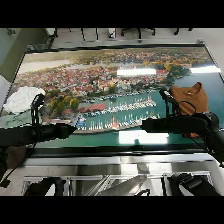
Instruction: Fold the shirts.
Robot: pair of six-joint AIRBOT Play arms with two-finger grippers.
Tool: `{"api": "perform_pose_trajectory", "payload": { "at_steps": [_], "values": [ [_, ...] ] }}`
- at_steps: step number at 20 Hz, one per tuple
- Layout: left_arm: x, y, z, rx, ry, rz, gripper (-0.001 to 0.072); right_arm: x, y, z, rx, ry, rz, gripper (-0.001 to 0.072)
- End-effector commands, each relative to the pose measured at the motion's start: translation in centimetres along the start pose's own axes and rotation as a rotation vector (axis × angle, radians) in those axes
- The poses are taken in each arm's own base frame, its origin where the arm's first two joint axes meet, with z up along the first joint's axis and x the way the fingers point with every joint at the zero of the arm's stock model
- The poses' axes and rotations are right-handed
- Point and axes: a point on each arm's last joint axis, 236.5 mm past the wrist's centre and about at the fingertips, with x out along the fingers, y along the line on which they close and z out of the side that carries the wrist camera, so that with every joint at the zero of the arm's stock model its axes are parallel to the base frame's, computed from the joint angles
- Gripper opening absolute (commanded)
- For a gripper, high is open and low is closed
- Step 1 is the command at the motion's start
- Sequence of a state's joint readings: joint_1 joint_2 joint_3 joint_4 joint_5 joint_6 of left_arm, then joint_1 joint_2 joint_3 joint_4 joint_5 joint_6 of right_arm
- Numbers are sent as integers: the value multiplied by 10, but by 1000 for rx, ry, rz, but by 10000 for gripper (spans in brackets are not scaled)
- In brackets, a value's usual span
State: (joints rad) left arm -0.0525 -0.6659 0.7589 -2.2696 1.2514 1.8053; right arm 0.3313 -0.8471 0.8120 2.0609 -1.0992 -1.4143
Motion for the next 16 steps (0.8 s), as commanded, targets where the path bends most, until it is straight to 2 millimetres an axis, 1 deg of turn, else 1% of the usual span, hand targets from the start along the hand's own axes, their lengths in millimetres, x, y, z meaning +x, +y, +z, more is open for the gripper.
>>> {"api": "perform_pose_trajectory", "payload": {
  "at_steps": [1, 15, 16],
  "values": [
    [0, 0, 0, 1, 0, 0, 18, 0, 0, 0, -1, 0, 1, 21],
    [0, 0, 0, 1, 0, -1, 19, 0, 0, 0, -1, -3, 1, 21],
    [0, 0, 6, -1, -24, 1, 19, 0, 0, 2, 0, -7, 2, 21]
  ]
}}
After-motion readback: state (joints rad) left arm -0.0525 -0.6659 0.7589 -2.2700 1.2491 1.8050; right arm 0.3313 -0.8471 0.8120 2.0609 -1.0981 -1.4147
